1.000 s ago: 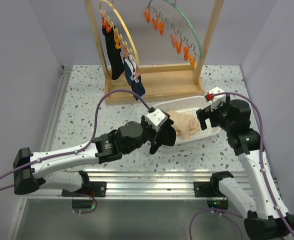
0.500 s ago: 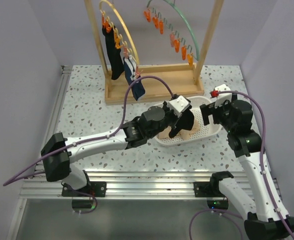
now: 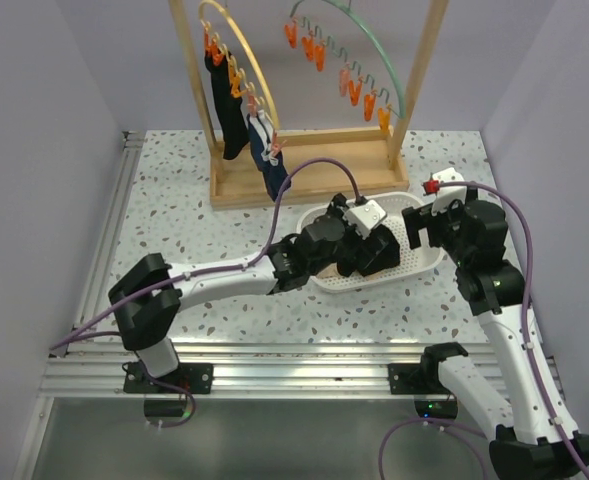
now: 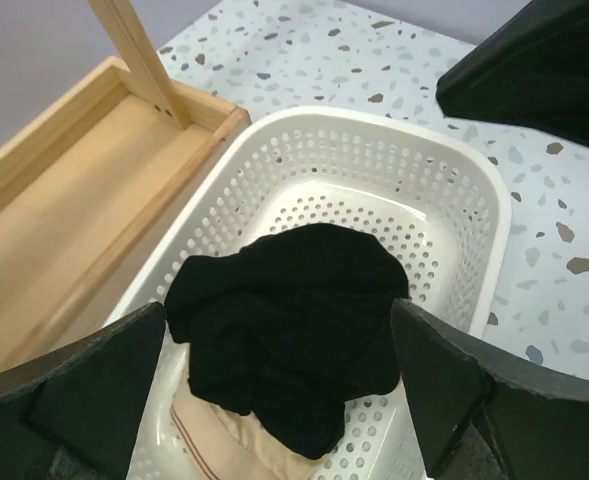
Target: Remove the underwear clipped to the hanger
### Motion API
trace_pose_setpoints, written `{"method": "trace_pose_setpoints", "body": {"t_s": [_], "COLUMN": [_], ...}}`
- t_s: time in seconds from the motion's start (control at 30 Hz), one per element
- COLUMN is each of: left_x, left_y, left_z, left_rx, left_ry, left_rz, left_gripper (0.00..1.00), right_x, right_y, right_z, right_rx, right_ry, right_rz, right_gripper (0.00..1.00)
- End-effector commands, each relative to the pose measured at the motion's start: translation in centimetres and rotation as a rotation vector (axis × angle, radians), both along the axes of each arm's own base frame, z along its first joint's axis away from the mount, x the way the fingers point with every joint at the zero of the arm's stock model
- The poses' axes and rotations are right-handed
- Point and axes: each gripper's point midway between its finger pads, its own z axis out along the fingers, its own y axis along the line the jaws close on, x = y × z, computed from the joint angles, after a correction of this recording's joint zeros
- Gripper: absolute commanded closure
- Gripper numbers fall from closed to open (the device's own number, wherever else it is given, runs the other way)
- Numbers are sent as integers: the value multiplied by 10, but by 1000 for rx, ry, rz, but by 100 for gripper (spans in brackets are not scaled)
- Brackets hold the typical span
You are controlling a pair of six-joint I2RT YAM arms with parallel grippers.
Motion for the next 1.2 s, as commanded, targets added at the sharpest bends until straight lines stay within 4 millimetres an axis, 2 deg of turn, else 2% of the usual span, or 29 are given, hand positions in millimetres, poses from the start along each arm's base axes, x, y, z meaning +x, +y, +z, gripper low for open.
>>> {"method": "trace_pose_setpoints", "body": {"t_s": [0.0,0.1,0.17,0.2,0.3,0.33,0.37,0.4,0.43,0.47,0.5,0.57,0.6,0.63,0.67,0.7,0.73,0.77,0.8,0.87,0.9,0.93,0.97,1.0,1.07,1.1,1.17], "left_x": [-11,-24,-32,-36,-44,-46,-48,-55,-58,-63,-65,-67,-68,-71,-72,-74,-76,-78,-79,-81,-82,-83,-84,-85,-85,-85,-86], "left_y": [12,26,37,48,81,92,110,121,131,151,162,193,206,221,234,241,253,263,270,288,294,302,306,312,319,322,324], "left_z": [81,99,93,105,103,95,101,88,81,87,88,94,89,95,91,94,98,93,91,86,78,78,75,70,66,63,65], "left_rx": [-129,-127,-101,-124,-111,-81,-105,-65,-51,-65,-66,-78,-53,-77,-52,-55,-76,-48,-41,-33,-18,-37,-37,-41,-43,-39,-58], "left_ry": [-130,-142,-121,-127,-101,-76,-59,-7,10,16,16,-4,-3,-9,-6,-4,-3,7,10,7,9,5,4,4,-1,-3,-4], "left_rz": [-13,-26,-33,-24,30,54,98,113,127,164,184,257,289,320,358,372,405,423,443,493,509,536,547,560,584,595,594], "left_gripper": [2,1,1,0,0,0,0,0,0,0,0,0,0,0,0,0,0,0,0,0,0,0,0,0,0,0,0], "right_x": [1,-2,-6,-8,-15,-16,-20,-21,-24,-19,-18,-9,3,7,9,21,24,29,41,51,54,73,73,85,87,88,101], "right_y": [0,10,24,29,56,64,80,87,92,104,110,124,138,147,162,177,187,197,211,229,233,244,256,265,284,288,296], "right_z": [7,8,10,11,19,32,28,33,48,47,68,82,95,101,104,115,122,127,143,156,184,174,179,185,190,205,207], "right_rx": [-5,-34,-34,-61,-64,-63,-31,-29,-19,29,43,102,115,122,115,112,119,157,172,239,268,270,288,292,301,317,338], "right_ry": [-21,-10,0,-1,0,-23,14,17,5,44,17,48,54,66,81,72,67,80,48,56,-4,24,19,-5,-21,-69,-95], "right_rz": [9,89,186,237,433,483,582,630,669,725,750,777,797,794,781,780,778,763,746,710,703,671,676,651,649,644,594], "right_gripper": [1,1,1,1,1,2,1,1,1,2,2,4,5,6,6,7,8,9,9,12,13,14,14,14,14,14,15]}}
